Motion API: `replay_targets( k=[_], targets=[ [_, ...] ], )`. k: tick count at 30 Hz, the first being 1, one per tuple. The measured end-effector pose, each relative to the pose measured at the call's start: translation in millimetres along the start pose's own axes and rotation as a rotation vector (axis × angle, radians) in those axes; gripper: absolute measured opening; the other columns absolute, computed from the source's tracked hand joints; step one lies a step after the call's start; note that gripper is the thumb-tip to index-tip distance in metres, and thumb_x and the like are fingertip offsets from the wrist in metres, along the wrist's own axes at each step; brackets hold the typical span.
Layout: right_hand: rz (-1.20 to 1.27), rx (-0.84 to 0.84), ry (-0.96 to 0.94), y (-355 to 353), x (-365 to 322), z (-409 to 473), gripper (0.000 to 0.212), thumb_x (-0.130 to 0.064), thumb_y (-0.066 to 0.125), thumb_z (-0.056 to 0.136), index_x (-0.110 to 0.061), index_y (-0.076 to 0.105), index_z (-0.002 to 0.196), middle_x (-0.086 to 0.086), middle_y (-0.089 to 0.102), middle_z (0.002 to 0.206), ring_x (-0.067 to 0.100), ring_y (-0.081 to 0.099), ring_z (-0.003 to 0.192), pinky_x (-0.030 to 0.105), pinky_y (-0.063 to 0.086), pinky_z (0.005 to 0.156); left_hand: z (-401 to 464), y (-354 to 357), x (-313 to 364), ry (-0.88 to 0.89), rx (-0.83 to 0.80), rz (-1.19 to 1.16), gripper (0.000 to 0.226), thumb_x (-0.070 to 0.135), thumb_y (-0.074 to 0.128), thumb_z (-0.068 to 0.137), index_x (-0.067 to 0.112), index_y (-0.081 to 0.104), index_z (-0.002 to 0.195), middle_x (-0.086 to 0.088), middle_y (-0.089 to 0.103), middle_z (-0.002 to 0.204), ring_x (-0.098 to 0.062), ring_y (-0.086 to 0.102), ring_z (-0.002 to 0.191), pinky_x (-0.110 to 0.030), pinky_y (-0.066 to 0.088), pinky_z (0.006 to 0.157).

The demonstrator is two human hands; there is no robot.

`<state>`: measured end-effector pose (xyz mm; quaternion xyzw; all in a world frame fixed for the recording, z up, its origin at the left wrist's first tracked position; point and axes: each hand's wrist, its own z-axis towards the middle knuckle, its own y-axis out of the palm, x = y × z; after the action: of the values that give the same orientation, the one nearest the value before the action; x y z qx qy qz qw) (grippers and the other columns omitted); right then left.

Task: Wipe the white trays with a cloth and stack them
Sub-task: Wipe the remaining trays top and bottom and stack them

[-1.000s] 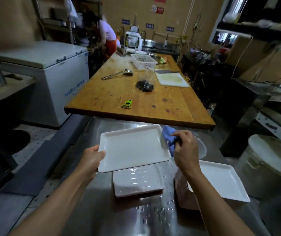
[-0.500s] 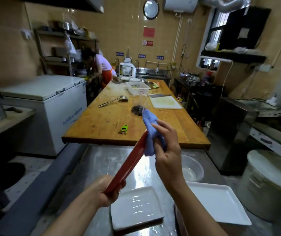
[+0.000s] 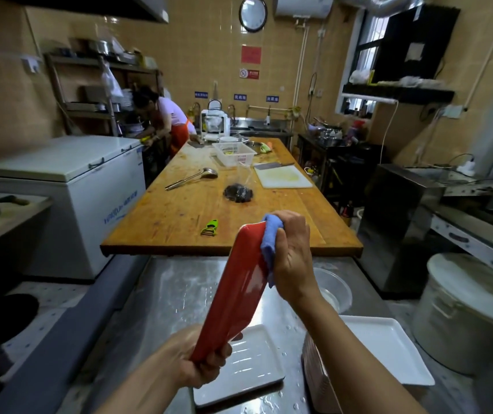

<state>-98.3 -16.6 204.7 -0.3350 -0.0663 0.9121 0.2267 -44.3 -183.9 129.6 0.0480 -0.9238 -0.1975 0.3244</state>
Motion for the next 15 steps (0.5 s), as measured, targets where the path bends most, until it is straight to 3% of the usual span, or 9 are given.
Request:
replay_targets(
  k=[3, 5, 8, 12, 15],
  targets=[
    [0.199, -0.075, 0.296, -3.5, 14.0, -0.7, 0.034, -0.037, 0.027, 0.095, -0.014, 0.050, 0.105, 0.007, 0.053, 0.093, 0.026, 0.054, 0.088, 0.052, 0.046, 0.079, -5.7, 7.8, -0.2, -0.027, -0.066, 0.013, 0.021, 0.005, 0.041, 0.085, 0.001, 0.061, 0.092, -0.008, 0.049, 0.047, -0.009, 0.035, 0.025, -0.006, 0.019, 0.032],
    [0.345, -0.075, 0.464, 1.3, 15.6, -7.1, 0.043, -0.041, 0.029, 0.094, -0.005, 0.050, 0.102, 0.018, 0.053, 0.084, 0.026, 0.052, 0.079, 0.052, 0.045, 0.075, -6.9, 13.9, 1.8, -0.045, -0.125, -0.027, 0.028, 0.005, 0.043, 0.075, -0.001, 0.063, 0.094, -0.007, 0.047, 0.046, -0.009, 0.033, 0.024, -0.006, 0.018, 0.033],
    [0.480, -0.023, 0.650, 11.8, 15.8, -22.9, 0.047, -0.035, 0.031, 0.102, 0.009, 0.048, 0.104, 0.032, 0.053, 0.093, 0.033, 0.053, 0.087, 0.049, 0.043, 0.081, -4.1, 18.6, 3.6, -0.079, -0.195, -0.082, 0.036, 0.006, 0.041, 0.074, -0.006, 0.065, 0.097, -0.005, 0.046, 0.046, -0.008, 0.032, 0.024, -0.008, 0.015, 0.035],
    [0.519, 0.009, 0.682, 10.0, 14.4, -29.9, 0.033, -0.032, 0.035, 0.101, -0.011, 0.047, 0.079, 0.010, 0.044, 0.072, 0.021, 0.042, 0.070, 0.039, 0.036, 0.066, 0.7, 20.1, -3.1, -0.140, -0.287, -0.172, 0.042, 0.009, 0.039, 0.076, -0.013, 0.062, 0.102, -0.010, 0.050, 0.051, -0.011, 0.038, 0.024, -0.009, 0.019, 0.036],
    [0.425, 0.019, 0.674, 9.2, 15.0, -26.6, 0.037, -0.038, 0.041, 0.099, -0.011, 0.045, 0.074, 0.008, 0.041, 0.064, 0.020, 0.039, 0.061, 0.036, 0.033, 0.057, 2.4, 27.1, -4.6, -0.141, -0.302, -0.080, 0.041, 0.019, 0.045, 0.075, -0.007, 0.069, 0.095, -0.018, 0.062, 0.066, -0.018, 0.054, 0.036, -0.015, 0.037, 0.035]
  ],
)
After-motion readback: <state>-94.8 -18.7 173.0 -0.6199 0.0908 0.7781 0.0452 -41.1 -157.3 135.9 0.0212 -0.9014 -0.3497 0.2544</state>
